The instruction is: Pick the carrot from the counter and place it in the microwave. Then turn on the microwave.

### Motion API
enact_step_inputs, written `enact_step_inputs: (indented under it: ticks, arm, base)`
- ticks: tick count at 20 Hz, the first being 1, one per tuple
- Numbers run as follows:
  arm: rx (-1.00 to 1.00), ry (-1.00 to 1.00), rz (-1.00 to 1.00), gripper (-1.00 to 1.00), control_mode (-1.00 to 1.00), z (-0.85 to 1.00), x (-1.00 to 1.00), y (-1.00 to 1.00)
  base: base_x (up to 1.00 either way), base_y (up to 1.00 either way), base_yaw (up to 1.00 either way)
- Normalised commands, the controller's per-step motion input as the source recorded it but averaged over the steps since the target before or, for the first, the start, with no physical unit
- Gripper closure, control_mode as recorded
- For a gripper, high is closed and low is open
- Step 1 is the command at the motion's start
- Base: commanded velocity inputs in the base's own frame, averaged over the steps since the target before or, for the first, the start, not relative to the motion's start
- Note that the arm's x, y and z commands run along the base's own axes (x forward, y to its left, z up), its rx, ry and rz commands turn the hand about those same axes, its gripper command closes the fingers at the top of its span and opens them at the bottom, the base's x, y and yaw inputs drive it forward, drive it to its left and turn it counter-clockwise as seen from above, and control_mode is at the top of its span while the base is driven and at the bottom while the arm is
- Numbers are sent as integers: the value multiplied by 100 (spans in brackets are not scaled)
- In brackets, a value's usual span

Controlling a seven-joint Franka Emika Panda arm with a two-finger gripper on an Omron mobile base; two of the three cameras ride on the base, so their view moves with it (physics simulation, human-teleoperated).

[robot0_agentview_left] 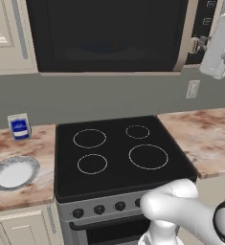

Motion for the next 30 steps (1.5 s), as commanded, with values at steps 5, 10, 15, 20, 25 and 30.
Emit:
enact_step_inputs:
  ticks: [5, 10, 15, 20, 25, 30]
  arm:
    - [8, 0, 0, 100, -100, 23, 37, -21]
    - [7, 0, 0, 100, -100, 11, 43, -12]
    - [5, 0, 0, 100, -100, 7, 47, -1]
    - [6, 0, 0, 100, -100, 8, 49, -6]
    - [6, 0, 0, 100, -100, 10, 56, -19]
    - [2, 0, 0, 100, -100, 0, 55, -21]
  base:
    - [0, 0, 0]
    - [0, 0, 0]
    - [0, 0, 0]
    - [0, 0, 0]
    - [0, 0, 0]
    - [0, 0, 0]
